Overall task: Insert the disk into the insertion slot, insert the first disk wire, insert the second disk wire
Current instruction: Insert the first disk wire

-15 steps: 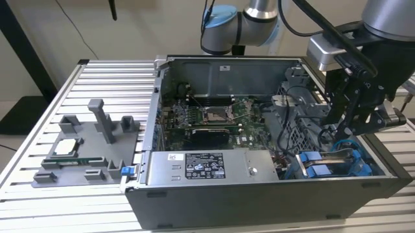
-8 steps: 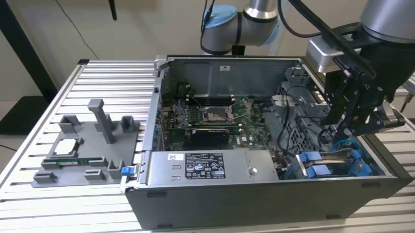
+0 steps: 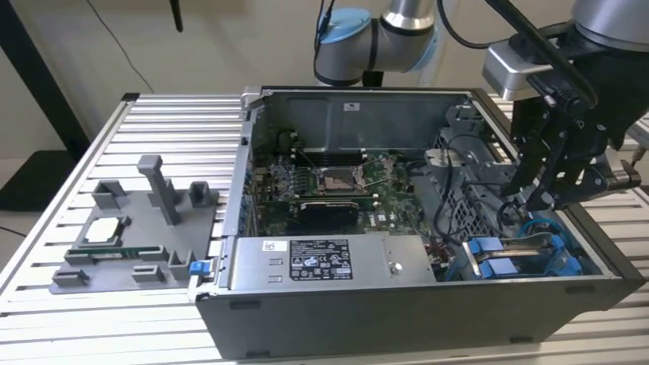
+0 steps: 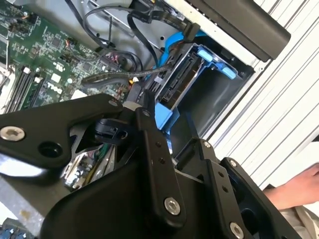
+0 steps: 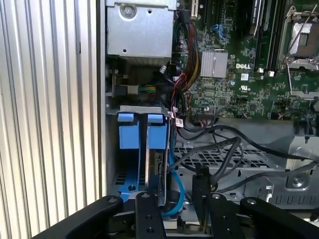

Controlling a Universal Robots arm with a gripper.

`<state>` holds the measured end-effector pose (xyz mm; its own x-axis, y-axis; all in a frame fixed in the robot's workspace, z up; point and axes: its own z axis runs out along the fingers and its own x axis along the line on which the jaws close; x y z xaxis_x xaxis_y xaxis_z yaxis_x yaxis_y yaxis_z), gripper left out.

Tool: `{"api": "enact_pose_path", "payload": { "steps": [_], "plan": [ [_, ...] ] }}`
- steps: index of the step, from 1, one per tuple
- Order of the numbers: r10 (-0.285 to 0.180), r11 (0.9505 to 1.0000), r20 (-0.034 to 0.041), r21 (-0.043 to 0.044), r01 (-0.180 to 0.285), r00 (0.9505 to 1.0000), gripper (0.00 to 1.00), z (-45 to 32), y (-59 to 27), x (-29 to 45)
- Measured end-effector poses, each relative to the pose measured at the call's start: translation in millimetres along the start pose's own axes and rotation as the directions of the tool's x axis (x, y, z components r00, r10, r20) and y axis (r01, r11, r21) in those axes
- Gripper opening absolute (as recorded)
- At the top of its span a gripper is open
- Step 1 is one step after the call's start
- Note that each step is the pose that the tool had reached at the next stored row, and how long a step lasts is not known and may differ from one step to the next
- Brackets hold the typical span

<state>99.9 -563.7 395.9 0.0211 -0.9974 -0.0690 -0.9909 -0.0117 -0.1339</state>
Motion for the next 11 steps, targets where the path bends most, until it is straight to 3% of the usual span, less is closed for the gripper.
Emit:
{"api": "enact_pose_path", "payload": {
  "steps": [2, 6, 11],
  "plan": [
    [0.001, 1.0000, 0.0054, 0.0003, -0.001, 1.0000, 1.00, -0.2, 3.9, -1.0],
    [0.002, 1.0000, 0.0232, 0.0040, -0.002, 0.9997, 1.00, 2.2, 7.4, -4.6],
    [-0.006, 0.9999, 0.0327, 0.0161, 0.005, 0.9994, 1.00, 6.8, 8.6, -12.2]
  ]
}}
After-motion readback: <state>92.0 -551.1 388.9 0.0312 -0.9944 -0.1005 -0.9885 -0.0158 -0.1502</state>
